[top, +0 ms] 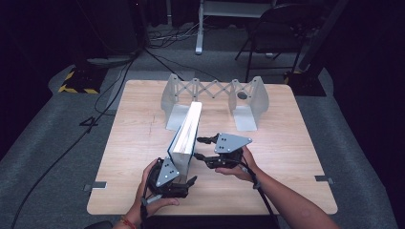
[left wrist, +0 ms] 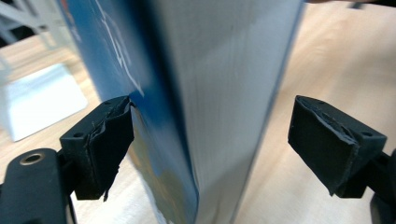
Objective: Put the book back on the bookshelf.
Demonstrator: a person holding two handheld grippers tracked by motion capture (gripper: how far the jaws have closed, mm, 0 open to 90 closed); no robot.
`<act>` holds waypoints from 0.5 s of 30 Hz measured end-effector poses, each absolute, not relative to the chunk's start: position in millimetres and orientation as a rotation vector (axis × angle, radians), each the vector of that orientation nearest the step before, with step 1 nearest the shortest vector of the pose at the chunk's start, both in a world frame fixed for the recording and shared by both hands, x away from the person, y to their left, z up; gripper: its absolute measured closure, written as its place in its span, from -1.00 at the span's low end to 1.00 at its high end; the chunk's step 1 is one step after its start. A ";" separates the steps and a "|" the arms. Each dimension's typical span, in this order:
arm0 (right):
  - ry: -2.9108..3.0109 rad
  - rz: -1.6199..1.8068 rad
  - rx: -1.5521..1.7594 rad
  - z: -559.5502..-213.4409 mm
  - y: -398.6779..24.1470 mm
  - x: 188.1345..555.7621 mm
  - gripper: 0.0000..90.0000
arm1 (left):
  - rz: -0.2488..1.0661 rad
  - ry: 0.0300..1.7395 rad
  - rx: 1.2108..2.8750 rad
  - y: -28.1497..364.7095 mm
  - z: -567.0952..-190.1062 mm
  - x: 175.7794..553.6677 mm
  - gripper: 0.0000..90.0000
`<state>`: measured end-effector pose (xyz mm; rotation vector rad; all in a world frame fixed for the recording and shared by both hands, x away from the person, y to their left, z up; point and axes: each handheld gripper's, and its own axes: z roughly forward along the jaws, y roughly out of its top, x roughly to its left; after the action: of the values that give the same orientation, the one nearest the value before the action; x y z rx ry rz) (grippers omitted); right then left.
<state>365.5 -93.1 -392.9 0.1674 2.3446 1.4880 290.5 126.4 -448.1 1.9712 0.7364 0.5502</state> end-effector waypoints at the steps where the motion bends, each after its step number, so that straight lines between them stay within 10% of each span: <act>1: 2.343 1.494 0.169 -393.3 -92.3 365.9 0.09 | 0.572 0.752 1.958 124.9 -448.7 291.3 -0.66; 15: 2.334 1.484 0.211 -395.7 -86.9 371.3 0.05 | 0.685 0.823 1.851 126.4 -450.4 300.3 -0.18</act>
<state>371.3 -86.9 -395.7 0.2110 2.3343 1.4843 300.3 126.4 -450.4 1.8510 0.8232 0.6848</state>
